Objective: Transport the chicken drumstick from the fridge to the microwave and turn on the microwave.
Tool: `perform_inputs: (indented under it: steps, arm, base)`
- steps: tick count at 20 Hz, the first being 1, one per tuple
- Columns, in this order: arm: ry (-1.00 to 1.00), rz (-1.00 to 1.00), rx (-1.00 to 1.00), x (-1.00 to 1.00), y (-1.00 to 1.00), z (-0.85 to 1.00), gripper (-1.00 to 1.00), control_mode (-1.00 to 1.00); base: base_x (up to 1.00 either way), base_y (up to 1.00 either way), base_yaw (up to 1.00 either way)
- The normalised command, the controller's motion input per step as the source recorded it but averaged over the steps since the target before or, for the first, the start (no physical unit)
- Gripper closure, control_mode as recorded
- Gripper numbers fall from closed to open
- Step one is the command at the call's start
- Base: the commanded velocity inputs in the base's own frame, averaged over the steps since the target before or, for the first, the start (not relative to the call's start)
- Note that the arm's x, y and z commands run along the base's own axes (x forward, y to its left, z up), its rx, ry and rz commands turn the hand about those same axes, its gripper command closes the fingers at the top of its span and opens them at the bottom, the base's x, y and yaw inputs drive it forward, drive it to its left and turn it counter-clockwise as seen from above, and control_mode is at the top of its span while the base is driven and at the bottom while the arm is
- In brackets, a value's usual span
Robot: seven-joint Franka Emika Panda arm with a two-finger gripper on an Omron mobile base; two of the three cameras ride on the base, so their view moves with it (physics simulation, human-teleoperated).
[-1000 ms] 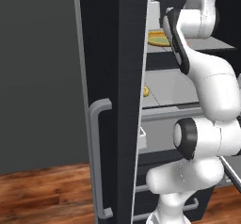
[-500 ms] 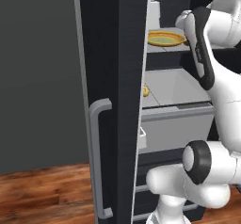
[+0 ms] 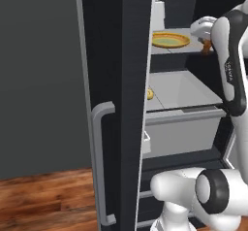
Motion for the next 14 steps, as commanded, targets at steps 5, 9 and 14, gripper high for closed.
perform_inputs:
  steps: [5,9,14]
  arm:
    - [-0.09,0.08,-0.16,-0.72,0.52,0.0,1.0,-1.0]
    - [-0.1,0.04,-0.14,-0.79,0.42,0.0,1.0,-1.0]
    - [-0.11,0.02,-0.1,-0.75,0.21,0.02,1.0,-1.0]
  base:
    - [0.0,0.0,0.0]
    - [0.0,0.0,0.0]
    - [0.0,0.0,0.0]
